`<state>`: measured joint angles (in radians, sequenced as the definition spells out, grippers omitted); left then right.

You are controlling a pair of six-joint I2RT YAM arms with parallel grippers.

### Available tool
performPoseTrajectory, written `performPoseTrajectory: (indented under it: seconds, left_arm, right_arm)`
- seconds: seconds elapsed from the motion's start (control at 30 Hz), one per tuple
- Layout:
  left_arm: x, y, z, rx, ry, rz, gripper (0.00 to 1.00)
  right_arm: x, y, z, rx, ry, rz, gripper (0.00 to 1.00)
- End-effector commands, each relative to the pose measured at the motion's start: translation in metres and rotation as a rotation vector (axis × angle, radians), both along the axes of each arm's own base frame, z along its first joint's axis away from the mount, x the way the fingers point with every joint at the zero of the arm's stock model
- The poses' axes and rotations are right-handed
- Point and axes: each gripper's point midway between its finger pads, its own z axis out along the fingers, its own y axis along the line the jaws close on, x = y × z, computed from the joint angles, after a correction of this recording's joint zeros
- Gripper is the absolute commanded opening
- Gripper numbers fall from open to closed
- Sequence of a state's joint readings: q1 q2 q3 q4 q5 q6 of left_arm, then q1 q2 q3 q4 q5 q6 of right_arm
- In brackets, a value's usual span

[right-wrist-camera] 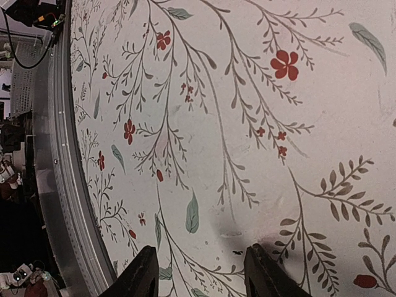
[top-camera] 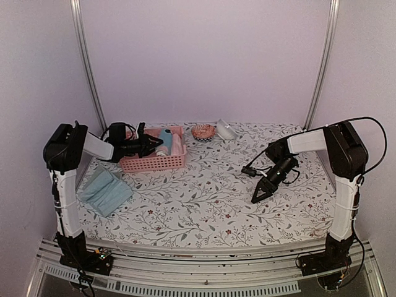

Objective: Roll the towels
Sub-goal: Adjust the towel in the bin.

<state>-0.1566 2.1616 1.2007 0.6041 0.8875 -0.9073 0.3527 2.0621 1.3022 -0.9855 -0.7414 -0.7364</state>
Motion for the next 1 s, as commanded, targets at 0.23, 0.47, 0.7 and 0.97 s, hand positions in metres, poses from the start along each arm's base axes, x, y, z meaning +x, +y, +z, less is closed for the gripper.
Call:
performPoseTrajectory:
  seconds: [0.23,0.47,0.7,0.97]
  left_arm:
    - [0.007,0.019,-0.029,0.151,0.091,0.119,0.57]
    - [0.01,0.038,-0.025,0.277,0.089,0.206,0.63]
    - [0.006,0.053,-0.028,0.37,0.119,0.261,0.63]
    - [0.004,0.053,-0.037,0.403,0.137,0.241,0.62]
  right_arm:
    - [-0.003,-0.006,-0.017,-0.052,0.014,0.015,0.49]
    - [-0.003,-0.006,-0.017,-0.051,0.015,0.016,0.49]
    - [-0.003,-0.005,-0.018,-0.052,0.019,0.016,0.49]
    - [-0.004,-0.006,-0.018,-0.053,0.023,0.017,0.49]
